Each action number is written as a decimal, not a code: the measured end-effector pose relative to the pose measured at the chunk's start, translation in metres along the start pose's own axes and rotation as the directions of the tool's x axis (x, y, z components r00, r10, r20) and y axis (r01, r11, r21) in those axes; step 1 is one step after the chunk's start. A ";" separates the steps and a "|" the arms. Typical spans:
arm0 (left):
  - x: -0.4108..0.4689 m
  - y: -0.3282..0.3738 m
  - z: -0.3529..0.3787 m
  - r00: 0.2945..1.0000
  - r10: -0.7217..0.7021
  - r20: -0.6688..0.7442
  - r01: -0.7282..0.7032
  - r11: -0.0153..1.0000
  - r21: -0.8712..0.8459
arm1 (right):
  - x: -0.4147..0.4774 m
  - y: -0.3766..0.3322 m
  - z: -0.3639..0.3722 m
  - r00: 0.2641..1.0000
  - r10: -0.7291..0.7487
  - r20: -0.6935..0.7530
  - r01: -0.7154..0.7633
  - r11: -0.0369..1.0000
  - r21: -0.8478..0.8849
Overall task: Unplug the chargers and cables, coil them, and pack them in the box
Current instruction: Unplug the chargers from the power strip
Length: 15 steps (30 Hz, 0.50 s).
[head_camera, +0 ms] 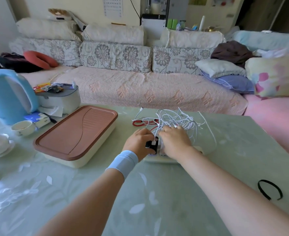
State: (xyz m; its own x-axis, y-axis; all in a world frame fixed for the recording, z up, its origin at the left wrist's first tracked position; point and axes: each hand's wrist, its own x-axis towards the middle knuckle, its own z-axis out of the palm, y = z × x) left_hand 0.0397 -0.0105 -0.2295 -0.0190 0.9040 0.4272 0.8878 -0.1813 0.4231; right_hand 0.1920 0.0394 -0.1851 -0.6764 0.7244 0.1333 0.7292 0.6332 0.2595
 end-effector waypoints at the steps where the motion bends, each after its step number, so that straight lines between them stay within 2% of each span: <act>1: 0.000 -0.002 0.001 1.000 -0.006 -0.004 0.006 1.000 -0.005 | 0.001 0.001 0.005 1.000 0.002 -0.030 -0.002 1.000 0.016; 4: 0.004 0.000 -0.002 0.999 -0.018 0.050 0.017 0.999 0.034 | 0.001 0.004 0.014 0.996 0.006 -0.090 -0.002 0.999 0.052; 8: 0.016 0.015 -0.013 0.972 -0.048 0.230 0.002 0.981 0.195 | -0.001 0.004 0.012 0.997 0.015 -0.074 -0.012 0.999 0.035; 15: 0.017 0.024 -0.011 0.952 -0.115 0.285 0.017 0.946 0.324 | -0.005 0.002 0.013 0.993 0.025 -0.117 -0.018 0.998 0.058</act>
State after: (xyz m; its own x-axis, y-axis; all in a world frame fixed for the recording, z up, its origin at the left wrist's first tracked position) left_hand 0.0554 -0.0036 -0.2029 0.0112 0.9915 0.1300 0.9884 -0.0306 0.1486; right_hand 0.1982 0.0407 -0.1977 -0.6655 0.7032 0.2503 0.7462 0.6346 0.2012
